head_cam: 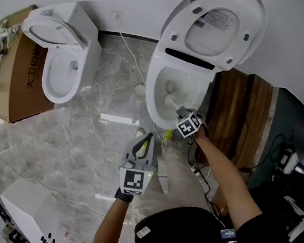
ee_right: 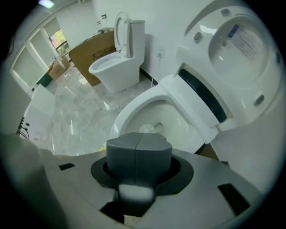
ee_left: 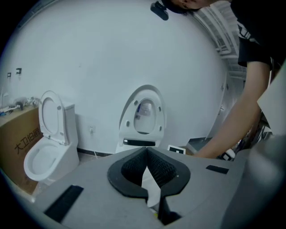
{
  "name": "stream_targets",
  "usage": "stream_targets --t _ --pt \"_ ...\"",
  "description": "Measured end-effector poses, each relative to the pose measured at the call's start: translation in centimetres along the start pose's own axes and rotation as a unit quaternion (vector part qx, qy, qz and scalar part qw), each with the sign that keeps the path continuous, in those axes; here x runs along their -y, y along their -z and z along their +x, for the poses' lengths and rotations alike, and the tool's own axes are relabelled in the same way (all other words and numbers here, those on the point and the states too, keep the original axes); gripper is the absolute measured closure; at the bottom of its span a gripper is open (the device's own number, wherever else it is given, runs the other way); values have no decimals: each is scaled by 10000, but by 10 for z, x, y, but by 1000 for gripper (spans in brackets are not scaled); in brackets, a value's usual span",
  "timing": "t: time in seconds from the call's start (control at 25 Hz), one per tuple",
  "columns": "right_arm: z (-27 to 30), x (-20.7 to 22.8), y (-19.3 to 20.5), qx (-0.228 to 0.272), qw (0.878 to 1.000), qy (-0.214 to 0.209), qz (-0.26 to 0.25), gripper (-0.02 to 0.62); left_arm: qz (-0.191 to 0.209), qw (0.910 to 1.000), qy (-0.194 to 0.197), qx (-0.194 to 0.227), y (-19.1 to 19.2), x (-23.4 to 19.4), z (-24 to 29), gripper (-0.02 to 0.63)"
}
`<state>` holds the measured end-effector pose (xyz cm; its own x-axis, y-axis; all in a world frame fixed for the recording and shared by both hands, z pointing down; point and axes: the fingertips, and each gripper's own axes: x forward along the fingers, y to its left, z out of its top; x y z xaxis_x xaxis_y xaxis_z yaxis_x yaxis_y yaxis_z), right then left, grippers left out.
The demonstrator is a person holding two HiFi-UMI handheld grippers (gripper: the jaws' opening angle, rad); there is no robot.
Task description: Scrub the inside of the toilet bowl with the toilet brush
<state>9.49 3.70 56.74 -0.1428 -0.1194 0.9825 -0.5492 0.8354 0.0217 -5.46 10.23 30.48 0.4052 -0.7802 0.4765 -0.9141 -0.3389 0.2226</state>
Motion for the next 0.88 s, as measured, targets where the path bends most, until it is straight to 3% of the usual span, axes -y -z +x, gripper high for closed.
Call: stream_targets --t 0.16,0.36,0.6,0.88 --pt "-70 0 4 222 9961 53 856 437 297 9994 77 146 -42 3 -30 588" --pt "-160 -19 28 471 9780 -48 2031 437 651 9973 255 231 -79 16 -70 588" --pt "-269 -25 24 1429 9549 380 2575 436 985 9932 531 321 -102 34 -99 588" --pt "-368 -42 33 2218 9350 681 2684 436 1433 9845 931 383 -120 60 -104 588"
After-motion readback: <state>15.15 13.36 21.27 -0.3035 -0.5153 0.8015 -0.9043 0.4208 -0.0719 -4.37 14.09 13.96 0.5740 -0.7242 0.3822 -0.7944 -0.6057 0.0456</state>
